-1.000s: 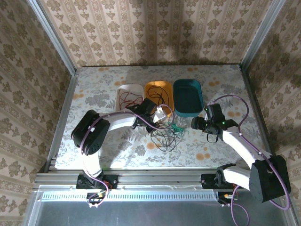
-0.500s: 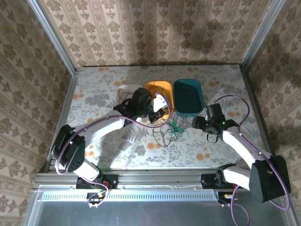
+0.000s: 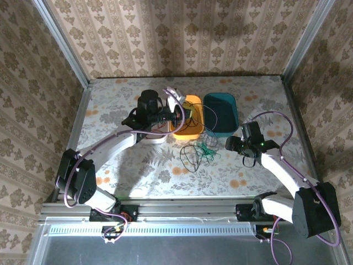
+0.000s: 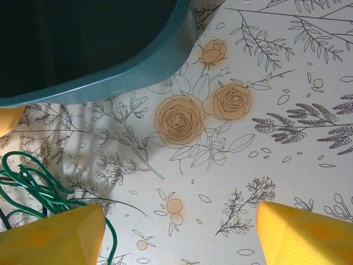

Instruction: Untangle the cables

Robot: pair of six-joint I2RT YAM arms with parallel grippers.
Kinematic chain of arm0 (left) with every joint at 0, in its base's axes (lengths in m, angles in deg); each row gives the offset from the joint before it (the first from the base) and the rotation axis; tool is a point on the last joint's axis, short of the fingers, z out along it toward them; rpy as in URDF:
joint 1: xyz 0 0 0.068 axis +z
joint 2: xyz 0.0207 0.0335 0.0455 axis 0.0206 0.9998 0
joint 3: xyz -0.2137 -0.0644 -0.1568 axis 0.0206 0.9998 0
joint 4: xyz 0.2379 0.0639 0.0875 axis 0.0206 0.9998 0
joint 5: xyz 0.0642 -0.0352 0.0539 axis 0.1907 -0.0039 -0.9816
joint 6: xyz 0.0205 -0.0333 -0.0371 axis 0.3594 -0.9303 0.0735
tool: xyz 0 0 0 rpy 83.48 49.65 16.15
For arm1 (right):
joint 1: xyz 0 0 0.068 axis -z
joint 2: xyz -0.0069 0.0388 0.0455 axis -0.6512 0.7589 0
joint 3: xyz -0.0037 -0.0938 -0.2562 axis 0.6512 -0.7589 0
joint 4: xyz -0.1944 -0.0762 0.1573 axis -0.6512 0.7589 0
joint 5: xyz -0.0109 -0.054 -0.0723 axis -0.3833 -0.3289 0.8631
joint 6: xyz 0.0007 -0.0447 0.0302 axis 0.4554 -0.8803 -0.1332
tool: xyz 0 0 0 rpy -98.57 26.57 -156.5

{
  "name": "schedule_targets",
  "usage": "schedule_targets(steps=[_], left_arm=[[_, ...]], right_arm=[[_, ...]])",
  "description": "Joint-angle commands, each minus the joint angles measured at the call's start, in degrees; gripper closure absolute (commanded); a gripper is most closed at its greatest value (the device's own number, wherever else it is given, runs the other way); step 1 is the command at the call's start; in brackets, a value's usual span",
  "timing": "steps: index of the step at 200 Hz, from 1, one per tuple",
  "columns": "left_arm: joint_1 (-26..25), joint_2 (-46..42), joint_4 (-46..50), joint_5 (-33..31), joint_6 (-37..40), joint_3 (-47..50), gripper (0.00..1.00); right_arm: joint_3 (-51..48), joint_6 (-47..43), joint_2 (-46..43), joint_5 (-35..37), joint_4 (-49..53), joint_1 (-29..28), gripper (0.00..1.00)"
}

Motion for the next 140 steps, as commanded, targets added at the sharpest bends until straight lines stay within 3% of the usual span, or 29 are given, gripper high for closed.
schedule_targets(steps=[1,44,102,140], left_arm=[[1.4,-0.1,-4.5,-1.9,-3.4,-0.3,1.0],[3.0,5.0,2.1,-18.7,-0.3,-6.4,1.0],[3.9,17.9,13.6,-33.9,5.9,-17.8,1.0],[4.5,26.7,22.2,-37.0,7.0,-25.1,1.0]], right_arm=[[0.8,1.0,0.3,1.1,-0.4,-0.1,0.26],[1.5,0.8,0.6,0.5,-0.2,-0.2,0.26],[2.1,0.1,-1.1,0.6,2.0,-0.2,0.26],[2.1,0.2,-2.1,1.0,2.7,-0.2,0.26]])
